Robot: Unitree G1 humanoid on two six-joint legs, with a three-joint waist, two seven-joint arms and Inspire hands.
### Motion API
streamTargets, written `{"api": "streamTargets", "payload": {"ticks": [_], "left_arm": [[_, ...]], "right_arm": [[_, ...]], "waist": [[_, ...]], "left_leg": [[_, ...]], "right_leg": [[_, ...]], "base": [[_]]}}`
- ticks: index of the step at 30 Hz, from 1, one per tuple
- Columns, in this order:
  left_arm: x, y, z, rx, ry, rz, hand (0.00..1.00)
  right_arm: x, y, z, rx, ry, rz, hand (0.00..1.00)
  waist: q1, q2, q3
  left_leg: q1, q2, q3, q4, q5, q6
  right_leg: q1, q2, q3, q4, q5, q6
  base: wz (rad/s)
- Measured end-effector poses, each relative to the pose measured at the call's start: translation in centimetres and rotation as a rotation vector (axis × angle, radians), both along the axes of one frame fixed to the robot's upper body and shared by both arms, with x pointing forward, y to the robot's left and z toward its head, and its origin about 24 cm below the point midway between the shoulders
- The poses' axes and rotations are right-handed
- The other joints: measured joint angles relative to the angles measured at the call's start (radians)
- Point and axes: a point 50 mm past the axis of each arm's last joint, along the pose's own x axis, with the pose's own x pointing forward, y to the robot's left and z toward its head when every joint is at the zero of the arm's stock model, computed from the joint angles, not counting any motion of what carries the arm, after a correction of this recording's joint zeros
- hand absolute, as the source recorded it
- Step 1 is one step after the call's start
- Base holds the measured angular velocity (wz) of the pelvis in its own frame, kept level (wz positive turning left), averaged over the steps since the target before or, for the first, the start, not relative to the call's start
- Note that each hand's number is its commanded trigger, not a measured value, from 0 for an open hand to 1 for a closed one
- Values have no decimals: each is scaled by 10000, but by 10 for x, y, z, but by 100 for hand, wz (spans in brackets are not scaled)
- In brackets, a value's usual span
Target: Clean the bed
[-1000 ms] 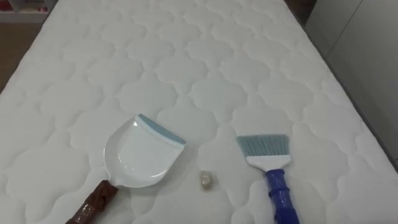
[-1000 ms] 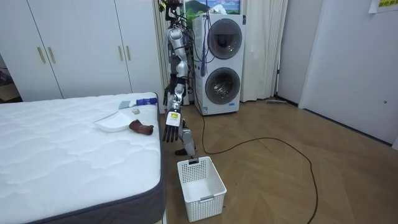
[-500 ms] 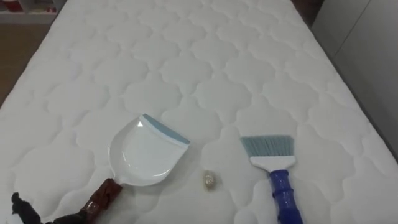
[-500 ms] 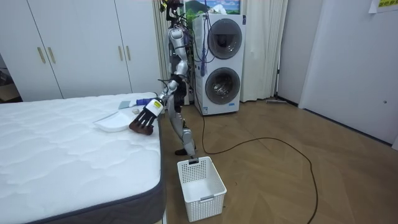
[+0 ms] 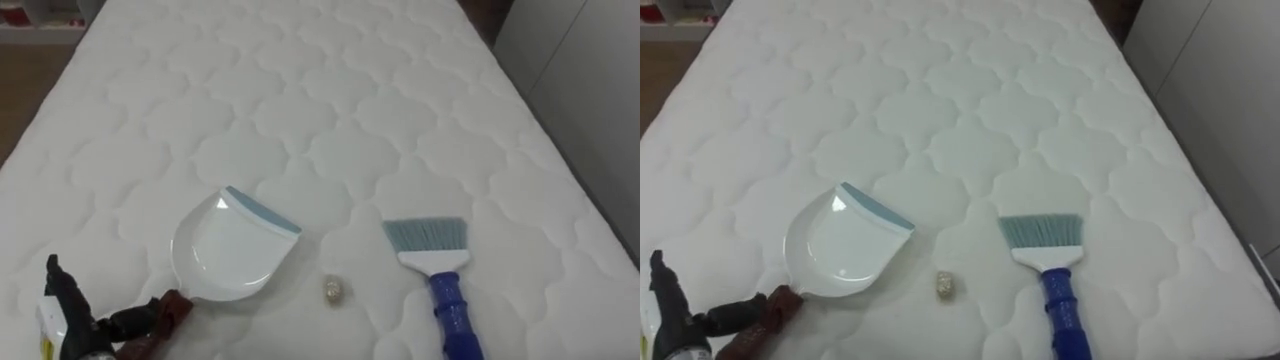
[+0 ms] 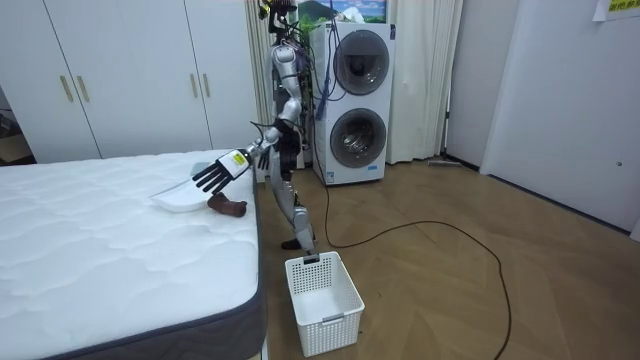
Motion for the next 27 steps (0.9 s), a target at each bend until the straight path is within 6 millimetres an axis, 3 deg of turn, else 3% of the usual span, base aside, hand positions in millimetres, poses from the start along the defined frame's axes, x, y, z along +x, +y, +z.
{"api": "streamTargets", "payload": {"ticks": [3,7,20,27], "left_arm": [[5,-1,1,-88,-76,-163,0],[8,-2,2,-29,-71,-327,0],[12,-9,1,66,165,-1072,0],[6,-16,-18,49,1839,-2529,0]], "right_arm": [[-2,0,0,33,48,4,0],[-2,1,0,212,66,81,0],[1,1,0,339,29,136,0],[3,-1,0,265,33,172,0]], "waist": [[-2,-26,67],[-58,-47,72],[-235,31,-14],[-309,127,-12]], "left_leg": [[-14,0,-4,-1,0,0],[-47,-1,-3,-2,0,0],[-166,6,13,6,1,-1],[-399,10,28,12,9,10]], "right_leg": [[-9,1,-1,-10,0,0],[-31,5,-1,-32,1,2],[-100,7,46,-158,52,11],[-366,-3,86,-150,118,-4]], "base": [[0],[0],[-1],[-1]]}}
